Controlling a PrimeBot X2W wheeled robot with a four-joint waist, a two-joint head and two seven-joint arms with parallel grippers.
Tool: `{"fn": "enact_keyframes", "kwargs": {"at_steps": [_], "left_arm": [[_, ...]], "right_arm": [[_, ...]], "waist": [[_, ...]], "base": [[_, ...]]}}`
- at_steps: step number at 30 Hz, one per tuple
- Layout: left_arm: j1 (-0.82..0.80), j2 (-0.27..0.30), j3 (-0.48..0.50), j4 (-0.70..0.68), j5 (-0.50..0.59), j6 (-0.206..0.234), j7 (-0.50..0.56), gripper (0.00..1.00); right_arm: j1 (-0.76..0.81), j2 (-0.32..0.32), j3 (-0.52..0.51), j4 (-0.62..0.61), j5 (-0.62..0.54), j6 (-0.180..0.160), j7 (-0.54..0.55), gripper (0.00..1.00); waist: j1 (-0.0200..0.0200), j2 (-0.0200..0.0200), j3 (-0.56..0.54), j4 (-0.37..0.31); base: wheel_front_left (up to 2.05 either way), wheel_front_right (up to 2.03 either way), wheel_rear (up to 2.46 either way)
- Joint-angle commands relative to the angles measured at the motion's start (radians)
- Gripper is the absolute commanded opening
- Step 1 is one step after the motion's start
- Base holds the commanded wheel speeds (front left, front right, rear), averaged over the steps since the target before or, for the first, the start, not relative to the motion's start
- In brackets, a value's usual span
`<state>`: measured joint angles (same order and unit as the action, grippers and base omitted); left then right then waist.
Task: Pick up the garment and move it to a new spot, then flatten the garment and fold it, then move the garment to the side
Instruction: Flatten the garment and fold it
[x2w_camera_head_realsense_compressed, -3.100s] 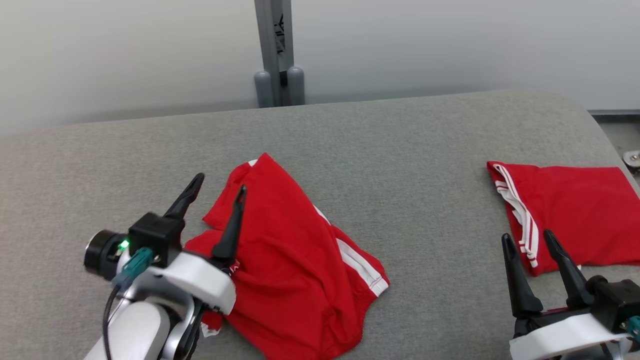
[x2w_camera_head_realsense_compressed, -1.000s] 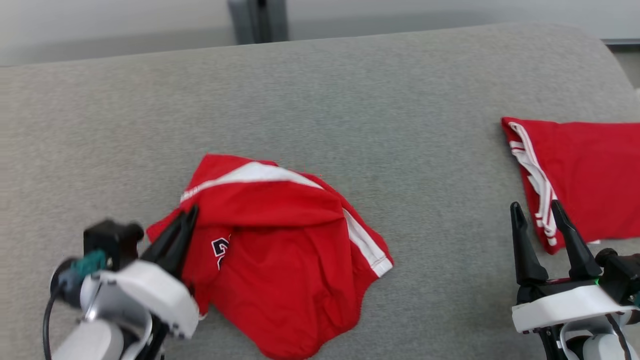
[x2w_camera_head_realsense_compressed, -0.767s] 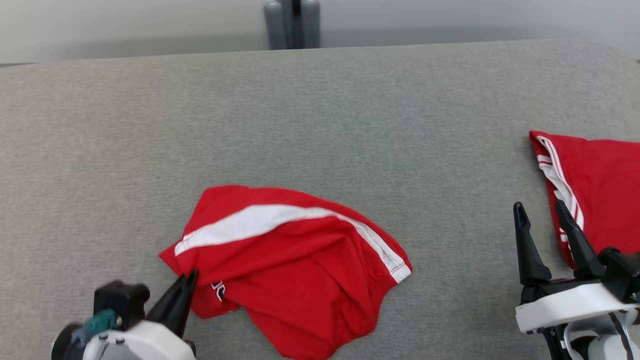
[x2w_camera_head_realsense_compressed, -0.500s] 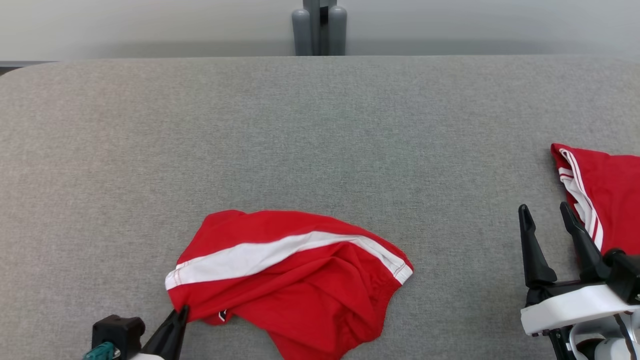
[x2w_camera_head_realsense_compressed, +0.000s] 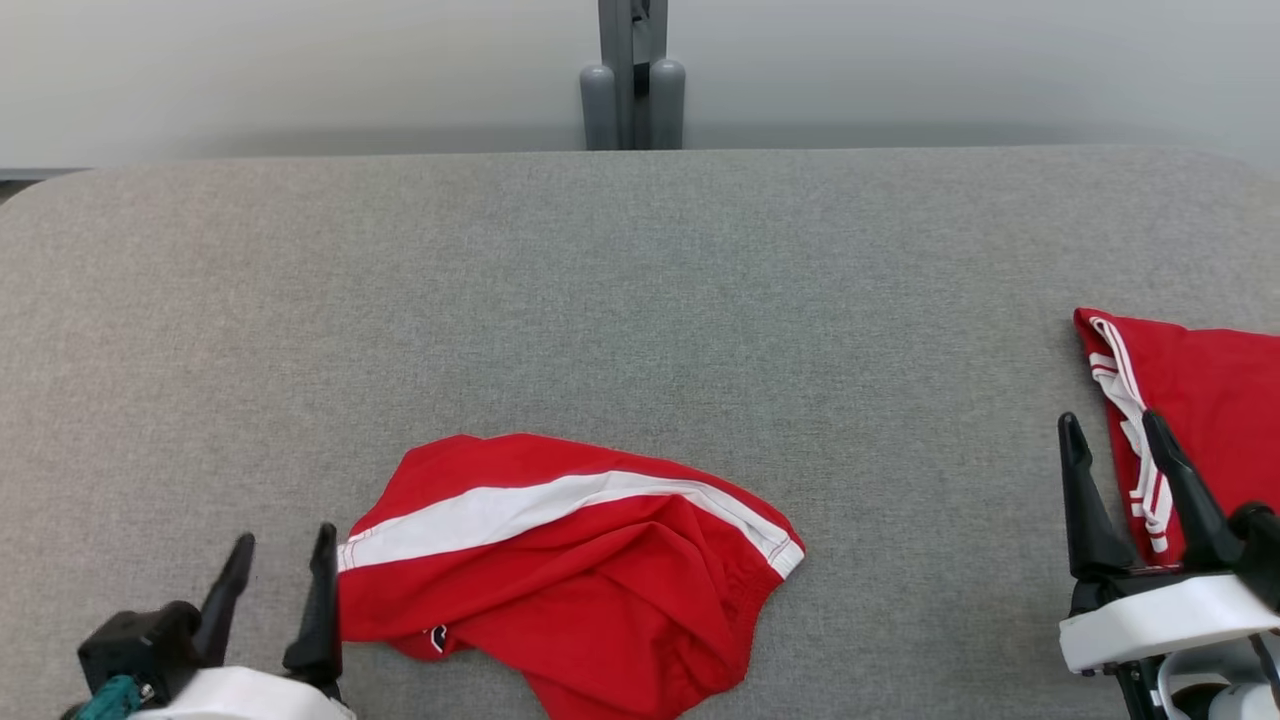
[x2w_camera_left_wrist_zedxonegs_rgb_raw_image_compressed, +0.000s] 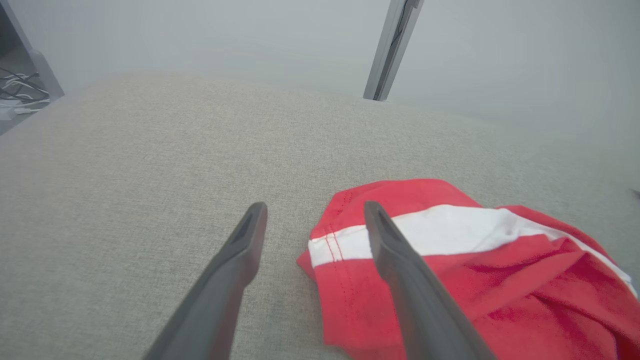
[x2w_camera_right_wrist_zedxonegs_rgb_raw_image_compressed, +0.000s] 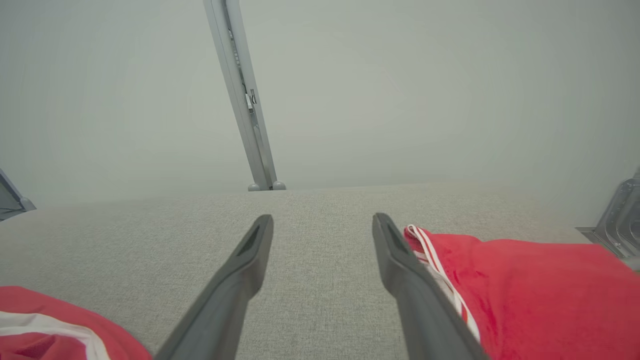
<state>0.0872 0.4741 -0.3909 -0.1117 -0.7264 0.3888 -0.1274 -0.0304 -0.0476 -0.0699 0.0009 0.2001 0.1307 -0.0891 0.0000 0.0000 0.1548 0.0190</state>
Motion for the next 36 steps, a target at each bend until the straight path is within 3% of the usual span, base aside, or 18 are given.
{"fn": "enact_keyframes", "kwargs": {"at_steps": [1, 7, 13, 19, 28, 36], "left_arm": [[-0.027, 0.001, 0.022, -0.011, 0.021, 0.016, -0.035, 1.0], [-0.117, -0.011, 0.036, -0.038, 0.081, 0.02, -0.093, 1.0], [-0.267, -0.046, 0.024, -0.002, 0.137, -0.05, -0.125, 1.0], [-0.353, -0.069, 0.087, 0.076, 0.191, -0.12, -0.136, 1.0], [-0.219, -0.086, 0.199, 0.134, 0.265, -0.196, -0.135, 1.0], [-0.089, -0.099, 0.173, 0.148, 0.275, -0.202, -0.13, 1.0]], "right_arm": [[0.006, -0.006, -0.01, -0.011, -0.005, 0.0, -0.006, 1.0], [-0.004, -0.006, -0.022, -0.023, -0.018, 0.0, -0.018, 1.0], [-0.015, -0.006, -0.009, -0.031, -0.034, 0.0, -0.029, 1.0], [-0.019, -0.006, 0.009, -0.013, -0.046, 0.0, -0.044, 1.0], [-0.001, -0.006, 0.033, 0.016, -0.056, 0.0, -0.053, 1.0], [0.037, -0.006, 0.042, 0.042, -0.046, 0.0, -0.041, 1.0]], "waist": [[0.0, 0.0, -0.013, -0.009], [0.0, 0.0, -0.033, -0.019], [0.0, 0.0, -0.051, -0.028], [0.0, 0.0, -0.068, -0.039], [0.0, 0.0, -0.093, -0.048], [0.0, 0.0, -0.135, -0.034]], "base": [[0.0, 0.0, 0.0], [0.0, 0.0, 0.0], [0.0, 0.0, 0.0], [0.0, 0.0, 0.0], [0.0, 0.0, 0.0], [0.0, 0.0, 0.0]]}}
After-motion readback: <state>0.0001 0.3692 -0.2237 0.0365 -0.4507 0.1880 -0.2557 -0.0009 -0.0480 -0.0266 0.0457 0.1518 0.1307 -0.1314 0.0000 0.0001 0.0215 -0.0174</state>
